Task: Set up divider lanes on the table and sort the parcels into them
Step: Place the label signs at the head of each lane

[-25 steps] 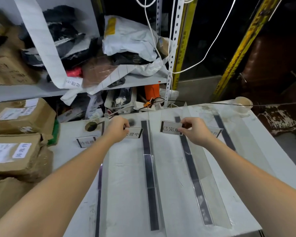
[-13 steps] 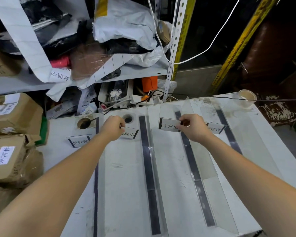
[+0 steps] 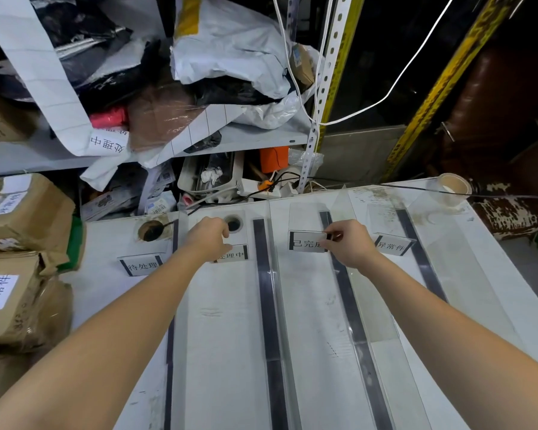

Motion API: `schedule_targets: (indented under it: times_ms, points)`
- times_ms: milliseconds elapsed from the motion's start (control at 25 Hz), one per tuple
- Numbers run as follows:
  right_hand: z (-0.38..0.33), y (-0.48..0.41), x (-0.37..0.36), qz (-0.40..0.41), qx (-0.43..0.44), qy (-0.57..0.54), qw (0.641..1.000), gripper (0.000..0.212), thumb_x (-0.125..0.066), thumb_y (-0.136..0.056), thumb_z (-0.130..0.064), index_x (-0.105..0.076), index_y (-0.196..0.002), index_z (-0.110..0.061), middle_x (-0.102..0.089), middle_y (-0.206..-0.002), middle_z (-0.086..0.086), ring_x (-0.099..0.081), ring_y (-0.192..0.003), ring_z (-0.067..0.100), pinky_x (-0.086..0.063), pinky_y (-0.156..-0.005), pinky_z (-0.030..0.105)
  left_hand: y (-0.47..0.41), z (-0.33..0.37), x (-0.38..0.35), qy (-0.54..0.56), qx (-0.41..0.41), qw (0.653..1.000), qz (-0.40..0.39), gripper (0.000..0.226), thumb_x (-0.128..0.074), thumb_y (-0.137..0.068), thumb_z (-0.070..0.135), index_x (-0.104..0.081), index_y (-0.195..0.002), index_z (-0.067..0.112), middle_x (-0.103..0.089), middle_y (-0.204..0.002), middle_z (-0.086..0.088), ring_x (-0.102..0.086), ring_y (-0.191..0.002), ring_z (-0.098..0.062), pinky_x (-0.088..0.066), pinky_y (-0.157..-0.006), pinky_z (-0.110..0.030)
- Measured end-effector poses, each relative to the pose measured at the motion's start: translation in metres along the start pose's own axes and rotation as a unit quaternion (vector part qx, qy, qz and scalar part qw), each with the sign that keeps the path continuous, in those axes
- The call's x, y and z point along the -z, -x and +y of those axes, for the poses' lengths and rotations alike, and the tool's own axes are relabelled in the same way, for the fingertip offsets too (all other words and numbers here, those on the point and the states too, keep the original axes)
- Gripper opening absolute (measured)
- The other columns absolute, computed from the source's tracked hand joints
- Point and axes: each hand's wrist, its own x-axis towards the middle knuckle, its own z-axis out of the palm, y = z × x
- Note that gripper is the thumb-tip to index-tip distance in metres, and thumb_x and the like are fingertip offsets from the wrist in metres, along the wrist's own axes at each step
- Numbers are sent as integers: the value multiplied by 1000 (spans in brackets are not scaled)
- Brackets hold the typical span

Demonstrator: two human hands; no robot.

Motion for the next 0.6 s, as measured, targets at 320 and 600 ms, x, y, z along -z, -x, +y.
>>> schedule_targets:
  times_ms: [320, 600]
  points:
    - [1, -25, -21, -12, -15, 9, 1000, 5, -74, -92, -14, -77, -95, -12, -67, -86, 1, -61, -82, 19, -40, -60, 18, -3, 10, 8, -18, -27, 999, -4, 40, -78, -84, 19, -68, -122, 20, -67, -115, 0, -66, -101, -21, -59, -85, -40]
    - [5, -43, -42, -24, -2, 6, 1000, 4, -73, -89, -9, -76, -87, -11, -68, -77, 0, -61, -77, 20, -40, -58, 17, -8, 3, -7, -80, -25, 996, -39, 30, -61, -89, -1, -70, -106, 23, -66, -110, 0, -66, -91, -22, -53, -71, -31]
